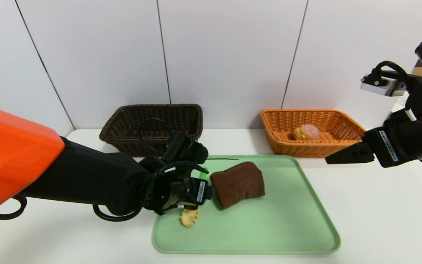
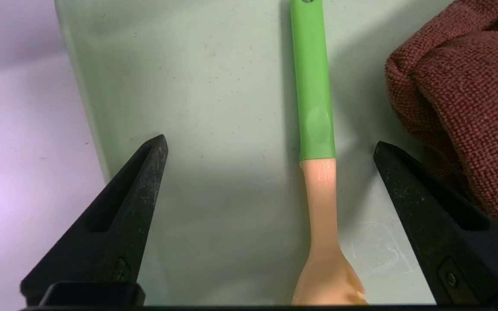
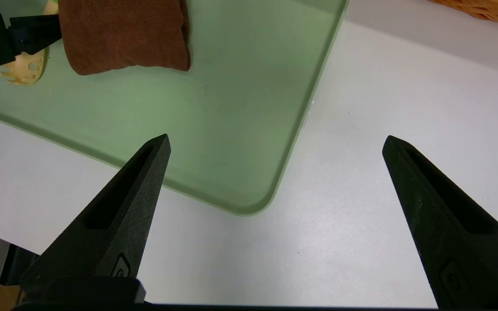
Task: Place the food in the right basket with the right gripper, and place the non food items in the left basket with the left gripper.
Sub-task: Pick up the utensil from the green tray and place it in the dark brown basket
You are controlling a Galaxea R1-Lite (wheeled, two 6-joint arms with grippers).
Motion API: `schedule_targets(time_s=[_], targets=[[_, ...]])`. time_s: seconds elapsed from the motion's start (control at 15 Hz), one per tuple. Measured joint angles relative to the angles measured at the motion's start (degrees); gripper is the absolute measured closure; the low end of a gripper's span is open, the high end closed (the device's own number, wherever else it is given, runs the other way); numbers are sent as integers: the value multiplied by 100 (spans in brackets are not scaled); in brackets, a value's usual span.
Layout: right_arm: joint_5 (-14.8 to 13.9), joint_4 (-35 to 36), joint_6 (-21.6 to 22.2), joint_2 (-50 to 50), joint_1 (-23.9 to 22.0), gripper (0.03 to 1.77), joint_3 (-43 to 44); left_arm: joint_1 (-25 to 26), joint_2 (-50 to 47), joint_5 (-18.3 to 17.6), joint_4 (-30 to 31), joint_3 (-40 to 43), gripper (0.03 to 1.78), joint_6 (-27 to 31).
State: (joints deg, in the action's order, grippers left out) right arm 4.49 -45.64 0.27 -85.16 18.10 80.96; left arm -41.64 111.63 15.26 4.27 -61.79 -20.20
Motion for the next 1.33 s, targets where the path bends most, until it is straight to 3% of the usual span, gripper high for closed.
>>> schedule_targets(time_s=[0.27, 0.67, 0.93, 1.13, 1.2, 1.27, 1.33], targets=[[2, 0, -2, 0, 2, 10, -1, -96, 30, 249, -2, -6, 12, 26], [13, 5, 0, 0, 6, 10, -1, -141, 44, 256, 5, -20, 12, 22], [15, 5, 0, 2, 6, 10, -1, -141, 44, 262, 9, -28, 72, 17], [13, 6, 0, 2, 6, 10, -1, -141, 41, 262, 11, -28, 103, 22], [13, 6, 0, 2, 6, 10, -1, -141, 39, 260, 13, -28, 128, 22], [13, 6, 0, 2, 6, 10, -1, -141, 39, 262, 20, -28, 168, 22], [13, 9, 0, 7, 6, 10, -1, -141, 37, 265, 17, -27, 168, 17]])
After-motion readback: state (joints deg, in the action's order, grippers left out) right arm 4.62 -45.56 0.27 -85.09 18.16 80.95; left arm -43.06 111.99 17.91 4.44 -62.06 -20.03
